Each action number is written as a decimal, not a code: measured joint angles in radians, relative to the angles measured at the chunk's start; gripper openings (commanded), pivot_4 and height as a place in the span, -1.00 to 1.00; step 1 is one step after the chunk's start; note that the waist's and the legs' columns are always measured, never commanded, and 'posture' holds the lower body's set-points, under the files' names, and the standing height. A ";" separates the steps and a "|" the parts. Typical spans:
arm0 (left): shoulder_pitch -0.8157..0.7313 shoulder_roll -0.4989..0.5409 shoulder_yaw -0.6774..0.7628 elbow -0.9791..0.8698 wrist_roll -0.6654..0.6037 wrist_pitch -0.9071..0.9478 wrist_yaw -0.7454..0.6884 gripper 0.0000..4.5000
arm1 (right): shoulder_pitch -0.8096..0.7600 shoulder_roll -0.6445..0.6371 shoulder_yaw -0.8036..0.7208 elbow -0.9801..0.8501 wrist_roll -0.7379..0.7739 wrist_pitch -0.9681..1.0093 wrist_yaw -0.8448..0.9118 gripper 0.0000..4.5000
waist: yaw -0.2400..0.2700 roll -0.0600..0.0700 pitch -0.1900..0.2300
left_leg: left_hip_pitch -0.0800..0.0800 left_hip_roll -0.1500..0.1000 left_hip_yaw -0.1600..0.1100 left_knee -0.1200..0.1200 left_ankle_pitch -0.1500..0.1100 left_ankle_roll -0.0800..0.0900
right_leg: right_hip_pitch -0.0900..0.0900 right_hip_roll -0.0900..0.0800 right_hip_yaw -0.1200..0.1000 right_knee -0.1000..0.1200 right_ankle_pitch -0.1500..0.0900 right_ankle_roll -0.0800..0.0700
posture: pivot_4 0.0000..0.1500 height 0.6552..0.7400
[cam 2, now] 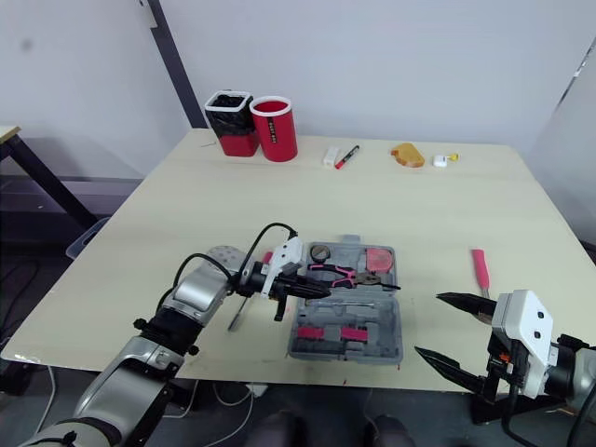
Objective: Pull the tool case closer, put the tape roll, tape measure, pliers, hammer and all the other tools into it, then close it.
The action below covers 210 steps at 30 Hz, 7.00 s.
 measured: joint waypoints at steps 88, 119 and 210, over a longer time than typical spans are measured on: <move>0.585 0.268 0.489 -0.790 -0.583 0.262 0.243 0.99 | -0.678 0.292 0.209 0.803 -0.340 0.345 -0.791 1.00 | -0.026 0.009 -0.009 | 0.001 0.003 0.005 -0.016 0.000 0.000 | -0.005 -0.004 -0.004 -0.008 0.000 -0.004 | 1.00 1.00; 0.607 0.279 0.474 -0.839 -0.613 0.290 0.239 1.00 | -0.675 0.378 0.212 0.914 -0.411 0.278 -0.836 -0.96 | -0.025 0.008 -0.009 | 0.003 0.002 0.004 -0.016 0.000 0.000 | -0.003 -0.002 -0.001 -0.008 -0.002 -0.005 | 1.00 1.00; 0.738 0.427 0.709 -0.576 -0.631 0.095 -0.148 1.00 | -1.215 0.208 1.318 0.518 -0.570 0.691 -0.064 -0.96 | -0.028 0.007 -0.003 | 0.000 0.008 0.005 -0.016 0.000 0.000 | -0.007 -0.002 -0.004 -0.011 -0.002 -0.008 | 1.00 1.00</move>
